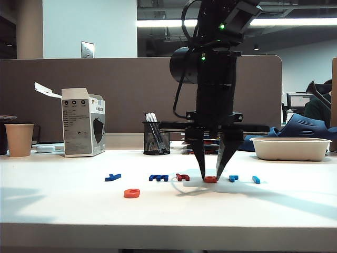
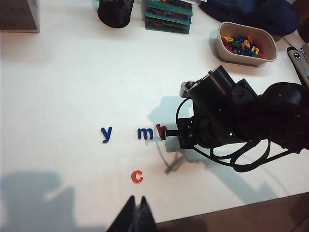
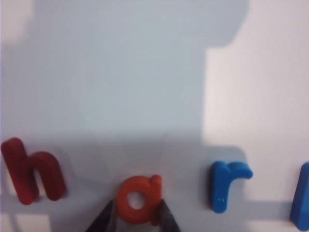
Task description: Select the appropriate letters from the row of letter magnets placed on the table to arrange into the word "car".
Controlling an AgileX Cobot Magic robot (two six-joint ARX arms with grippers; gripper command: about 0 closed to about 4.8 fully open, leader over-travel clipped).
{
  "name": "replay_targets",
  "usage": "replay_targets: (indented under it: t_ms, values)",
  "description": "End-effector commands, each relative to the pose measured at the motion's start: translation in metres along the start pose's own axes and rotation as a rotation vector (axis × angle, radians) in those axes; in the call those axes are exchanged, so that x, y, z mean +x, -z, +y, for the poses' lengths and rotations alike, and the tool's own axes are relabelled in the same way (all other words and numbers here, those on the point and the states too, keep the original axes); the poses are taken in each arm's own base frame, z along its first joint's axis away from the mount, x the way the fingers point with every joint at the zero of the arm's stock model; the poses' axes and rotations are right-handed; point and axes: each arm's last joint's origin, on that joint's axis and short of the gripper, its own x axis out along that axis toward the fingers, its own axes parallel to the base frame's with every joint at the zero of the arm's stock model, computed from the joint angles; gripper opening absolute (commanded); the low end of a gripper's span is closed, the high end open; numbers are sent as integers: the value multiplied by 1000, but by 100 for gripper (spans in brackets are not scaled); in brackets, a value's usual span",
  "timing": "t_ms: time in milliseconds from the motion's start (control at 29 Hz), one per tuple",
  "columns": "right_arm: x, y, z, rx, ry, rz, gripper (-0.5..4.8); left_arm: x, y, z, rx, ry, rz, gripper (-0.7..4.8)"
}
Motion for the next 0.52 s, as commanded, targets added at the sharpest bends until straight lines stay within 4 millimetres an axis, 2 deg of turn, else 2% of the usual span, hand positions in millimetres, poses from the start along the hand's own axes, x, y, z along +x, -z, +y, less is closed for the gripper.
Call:
replay_targets:
  t_ms: [34, 517]
  values:
    - [-2, 5, 1, -7, 2, 31, 92, -1, -1, 0, -4, 9, -13, -5]
    - [-7, 27, 27, -46, 5, 24, 84, -1, -1, 0, -4, 9, -13, -5]
